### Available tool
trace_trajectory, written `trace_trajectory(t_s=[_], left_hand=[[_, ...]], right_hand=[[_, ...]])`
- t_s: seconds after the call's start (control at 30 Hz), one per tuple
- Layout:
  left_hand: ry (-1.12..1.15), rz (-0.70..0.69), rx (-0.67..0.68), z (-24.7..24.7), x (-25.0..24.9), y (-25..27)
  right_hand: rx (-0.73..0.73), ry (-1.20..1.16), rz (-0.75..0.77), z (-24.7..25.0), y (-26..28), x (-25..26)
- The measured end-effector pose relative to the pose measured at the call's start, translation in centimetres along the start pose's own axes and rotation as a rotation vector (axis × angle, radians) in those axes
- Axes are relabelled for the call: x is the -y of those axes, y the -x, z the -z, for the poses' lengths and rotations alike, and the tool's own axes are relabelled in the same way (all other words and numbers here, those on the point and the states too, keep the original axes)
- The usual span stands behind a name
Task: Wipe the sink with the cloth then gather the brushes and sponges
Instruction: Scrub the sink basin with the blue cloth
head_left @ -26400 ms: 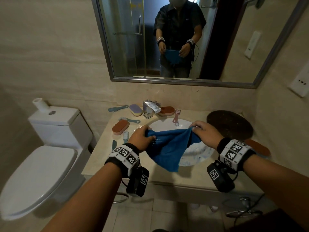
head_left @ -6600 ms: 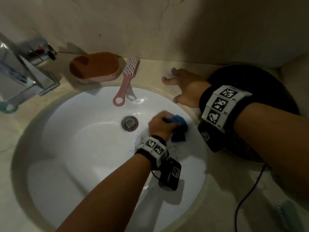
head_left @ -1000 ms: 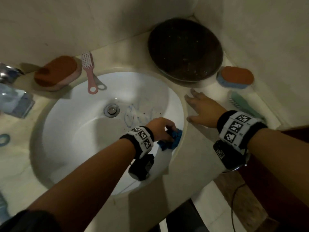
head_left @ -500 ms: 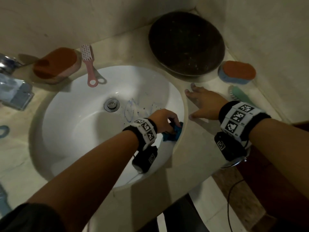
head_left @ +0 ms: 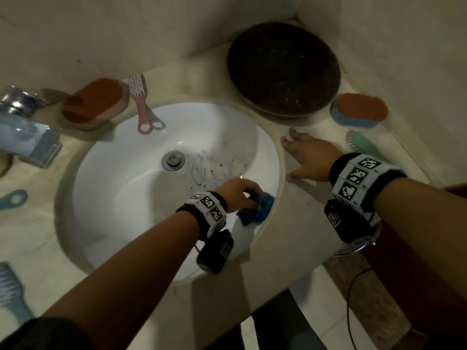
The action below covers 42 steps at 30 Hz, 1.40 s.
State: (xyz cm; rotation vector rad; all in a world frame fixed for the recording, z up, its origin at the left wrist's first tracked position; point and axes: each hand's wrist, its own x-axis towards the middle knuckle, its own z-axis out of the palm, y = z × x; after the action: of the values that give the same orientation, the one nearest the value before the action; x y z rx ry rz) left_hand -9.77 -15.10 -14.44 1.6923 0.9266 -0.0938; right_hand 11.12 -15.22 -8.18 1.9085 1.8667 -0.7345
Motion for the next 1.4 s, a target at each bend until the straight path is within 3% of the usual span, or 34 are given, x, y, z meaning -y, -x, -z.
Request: trace_trajectory(t_s=[0.13,0.27,0.33,0.4,0.57,0.67,0.77,0.97,1.03,1.1,1.27,1.4], left_hand=[[-0.147,0.103,0.311,0.8,0.9,2.7],[-0.313,0.209,0.390,1.2,0.6,4.5],[-0.394,0.200,0.280,2.0,-0.5,5.4],[-0.380,0.174,0.050,3.3,-1.3,6.4],[-0.034,0.247,-0.597,6.0,-2.6,11.0],[0.136,0.330,-0.773,5.9,-4.3,13.3],[0.224,0.363,-0.883,5.9,-5.9,14.6],[0.505,0.343,-1.061,4.8,-9.4,15.9],[0.591,0.314,-1.094,4.4,-10.9,15.8],[0.701,0.270,-1.099,4.0,-12.4,15.6],[0.914,0.154,-1.050,3.0,-14.6,16.4],[0.778,0.207,-1.055,2.5,-14.5,17.7]], right_hand=[[0.013,0.006,-0.007,0.0,0.1,0.1],[0.041,-0.009,-0.024,0.2,0.3,0.2],[0.050,-0.005,-0.027,0.2,0.3,0.2],[0.055,-0.017,-0.036,0.0,0.3,0.2],[0.039,-0.006,-0.016,0.3,0.8,0.3],[0.069,-0.031,0.006,1.2,1.1,0.0],[0.114,-0.094,0.071,3.4,1.3,0.6],[0.038,-0.345,0.513,8.0,4.1,6.2],[0.117,-0.506,0.597,8.7,5.6,8.0],[0.192,-0.573,0.653,9.1,6.7,9.3],[0.103,-0.715,0.665,9.9,6.8,10.4],[0.074,-0.665,0.709,11.0,6.5,11.1]])
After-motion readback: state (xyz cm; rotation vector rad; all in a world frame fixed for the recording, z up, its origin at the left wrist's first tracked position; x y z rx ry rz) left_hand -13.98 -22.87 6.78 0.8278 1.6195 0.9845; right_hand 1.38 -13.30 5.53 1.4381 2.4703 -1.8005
